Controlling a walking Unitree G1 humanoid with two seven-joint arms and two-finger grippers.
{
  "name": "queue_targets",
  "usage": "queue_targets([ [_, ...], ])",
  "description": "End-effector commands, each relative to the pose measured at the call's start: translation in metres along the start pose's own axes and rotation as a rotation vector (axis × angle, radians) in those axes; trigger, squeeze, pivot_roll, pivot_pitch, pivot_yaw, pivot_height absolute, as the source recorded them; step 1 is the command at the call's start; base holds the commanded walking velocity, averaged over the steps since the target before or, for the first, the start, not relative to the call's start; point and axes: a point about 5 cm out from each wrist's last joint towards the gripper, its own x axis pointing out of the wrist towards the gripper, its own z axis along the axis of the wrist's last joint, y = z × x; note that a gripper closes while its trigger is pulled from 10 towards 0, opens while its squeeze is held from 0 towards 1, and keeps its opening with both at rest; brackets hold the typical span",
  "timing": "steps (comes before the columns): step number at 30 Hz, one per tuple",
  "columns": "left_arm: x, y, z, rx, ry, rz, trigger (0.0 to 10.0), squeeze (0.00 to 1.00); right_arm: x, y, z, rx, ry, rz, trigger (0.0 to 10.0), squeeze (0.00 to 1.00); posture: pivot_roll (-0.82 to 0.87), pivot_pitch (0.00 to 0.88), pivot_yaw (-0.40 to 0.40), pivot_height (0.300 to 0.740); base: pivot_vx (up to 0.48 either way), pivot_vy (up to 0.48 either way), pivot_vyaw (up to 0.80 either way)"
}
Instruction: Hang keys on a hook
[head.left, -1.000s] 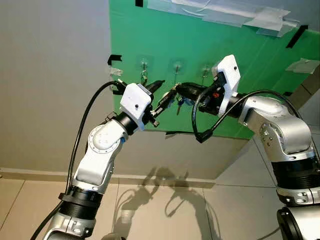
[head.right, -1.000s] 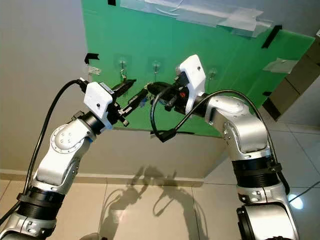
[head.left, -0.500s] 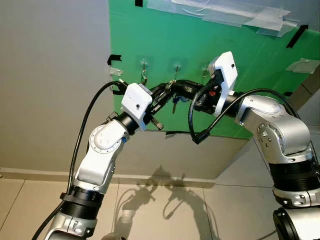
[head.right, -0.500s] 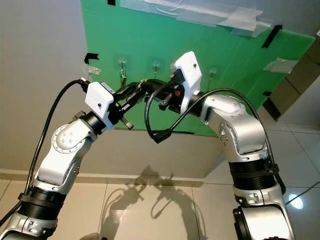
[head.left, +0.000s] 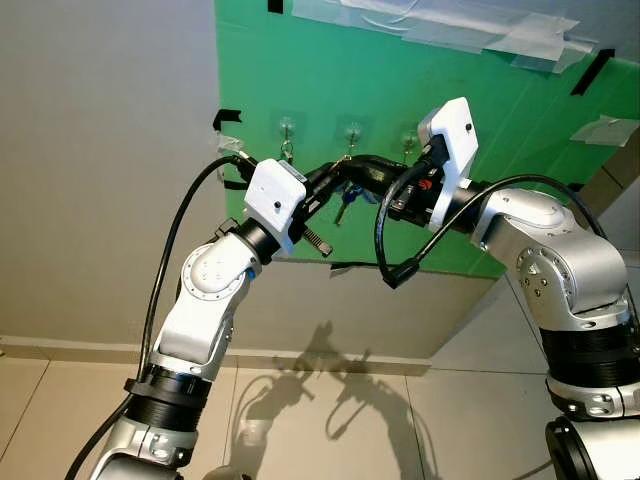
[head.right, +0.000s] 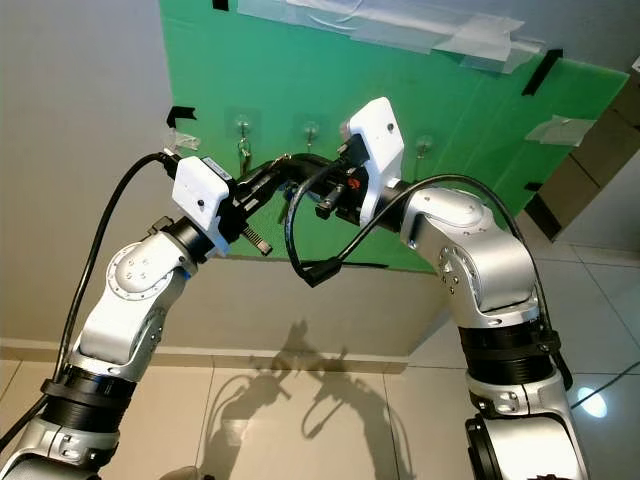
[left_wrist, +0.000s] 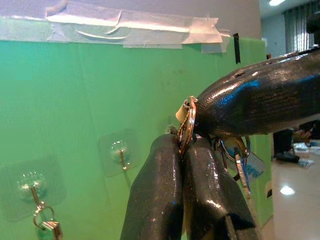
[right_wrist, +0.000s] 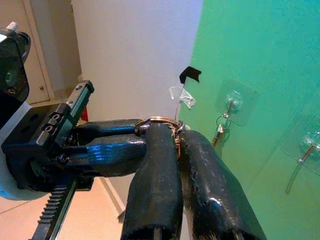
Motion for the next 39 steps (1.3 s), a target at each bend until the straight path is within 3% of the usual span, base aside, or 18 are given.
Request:
queue_targets([
  [1, 0.002, 0.010, 0.001, -0.031, 0.005, 0.057, 0.0, 0.00, 0.002, 0.011, -0.003, -0.003, 0.006, 0.062, 0.0, 0.00, 0.02, 0.000, -0.088, 0.740, 0.000, 0.000, 0.00],
  [2, 0.002, 0.011, 0.001, -0.036, 0.004, 0.057, 0.0, 0.00, 0.001, 0.009, -0.004, 0.000, 0.009, 0.047, 0.0, 0.00, 0.02, 0.000, -0.088, 0.740, 0.000, 0.000, 0.00],
  [3, 0.002, 0.011, 0.001, -0.037, 0.004, 0.056, 0.0, 0.00, 0.001, 0.007, -0.006, 0.001, 0.016, 0.023, 0.2, 1.00, 0.02, 0.000, -0.088, 0.740, 0.000, 0.000, 0.00],
  [4, 0.002, 0.012, 0.001, -0.037, 0.004, 0.056, 0.0, 0.00, 0.001, 0.006, -0.006, 0.003, 0.020, 0.006, 0.2, 1.00, 0.02, 0.000, -0.085, 0.740, 0.000, 0.000, 0.00],
  [5, 0.002, 0.012, 0.001, -0.037, 0.004, 0.054, 0.0, 0.00, 0.001, 0.005, -0.007, 0.002, 0.025, 0.000, 6.7, 1.00, 0.02, 0.000, -0.084, 0.740, 0.000, 0.000, 0.00],
  [6, 0.002, 0.012, 0.001, -0.037, 0.004, 0.052, 0.0, 0.00, 0.001, 0.005, -0.008, 0.001, 0.029, -0.001, 10.0, 1.00, 0.02, 0.000, -0.084, 0.740, 0.000, 0.000, 0.00],
  [18, 0.003, 0.018, 0.001, -0.043, 0.002, 0.012, 0.0, 0.00, -0.002, -0.005, -0.008, -0.008, 0.016, -0.063, 10.0, 1.00, 0.02, 0.000, -0.075, 0.740, 0.000, 0.000, 0.00],
  [23, -0.001, 0.014, -0.008, -0.144, 0.093, -0.196, 0.0, 0.00, -0.005, -0.007, -0.012, -0.011, 0.021, -0.081, 10.0, 1.00, 0.03, 0.000, -0.074, 0.740, 0.000, 0.000, 0.00],
  [24, -0.001, 0.014, -0.008, -0.144, 0.093, -0.196, 0.0, 0.00, -0.005, -0.007, -0.012, -0.011, 0.021, -0.081, 10.0, 1.00, 0.03, 0.000, -0.074, 0.740, 0.000, 0.000, 0.00],
  [25, -0.010, 0.013, -0.015, -0.182, 0.171, -0.342, 0.0, 0.00, -0.008, -0.008, -0.020, -0.009, 0.043, -0.102, 10.0, 1.00, 0.03, 0.000, -0.065, 0.740, 0.000, 0.000, 0.00],
  [29, -0.021, 0.019, -0.015, -0.236, 0.228, -0.456, 0.0, 0.00, -0.013, -0.011, -0.031, -0.056, 0.112, -0.137, 10.0, 1.00, 0.02, 0.000, -0.053, 0.740, 0.000, 0.000, 0.00],
  [30, -0.024, 0.020, -0.014, -0.254, 0.241, -0.496, 0.0, 0.00, -0.014, -0.012, -0.033, -0.071, 0.129, -0.140, 10.0, 0.88, 0.01, 0.000, -0.051, 0.740, 0.000, 0.000, 0.00],
  [31, -0.028, 0.019, -0.014, -0.277, 0.257, -0.535, 0.0, 0.00, -0.015, -0.012, -0.033, -0.076, 0.132, -0.142, 10.0, 0.00, 0.01, 0.000, -0.050, 0.740, 0.000, 0.000, 0.00],
  [35, -0.034, 0.023, -0.010, -0.347, 0.266, -0.604, 0.0, 0.00, -0.019, -0.014, -0.031, -0.078, 0.126, -0.142, 10.0, 0.00, 0.01, 0.000, -0.048, 0.740, 0.000, 0.000, 0.00],
  [39, -0.034, 0.031, -0.004, -0.361, 0.261, -0.615, 0.0, 0.00, -0.022, -0.016, -0.029, -0.078, 0.120, -0.146, 10.0, 0.00, 0.01, 0.000, -0.050, 0.740, 0.000, 0.000, 0.00],
])
